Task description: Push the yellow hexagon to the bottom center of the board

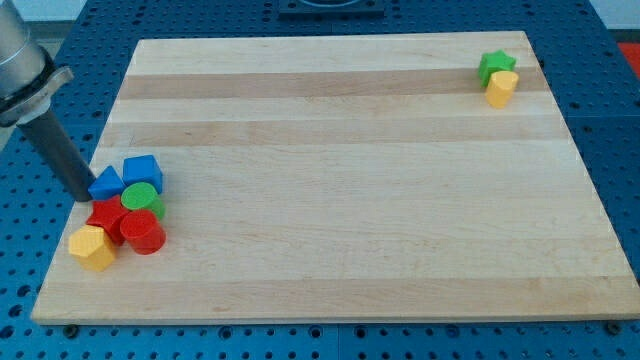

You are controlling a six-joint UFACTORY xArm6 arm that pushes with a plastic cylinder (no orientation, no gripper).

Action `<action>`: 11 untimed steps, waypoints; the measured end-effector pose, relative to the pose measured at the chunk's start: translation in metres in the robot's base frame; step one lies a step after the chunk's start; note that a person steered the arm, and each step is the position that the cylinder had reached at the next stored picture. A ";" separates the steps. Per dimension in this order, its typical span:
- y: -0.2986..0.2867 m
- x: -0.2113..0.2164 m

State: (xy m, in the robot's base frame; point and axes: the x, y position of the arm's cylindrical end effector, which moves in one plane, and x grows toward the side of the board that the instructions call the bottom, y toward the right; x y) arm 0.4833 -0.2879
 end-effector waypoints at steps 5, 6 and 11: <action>0.038 0.090; 0.092 0.105; 0.225 0.031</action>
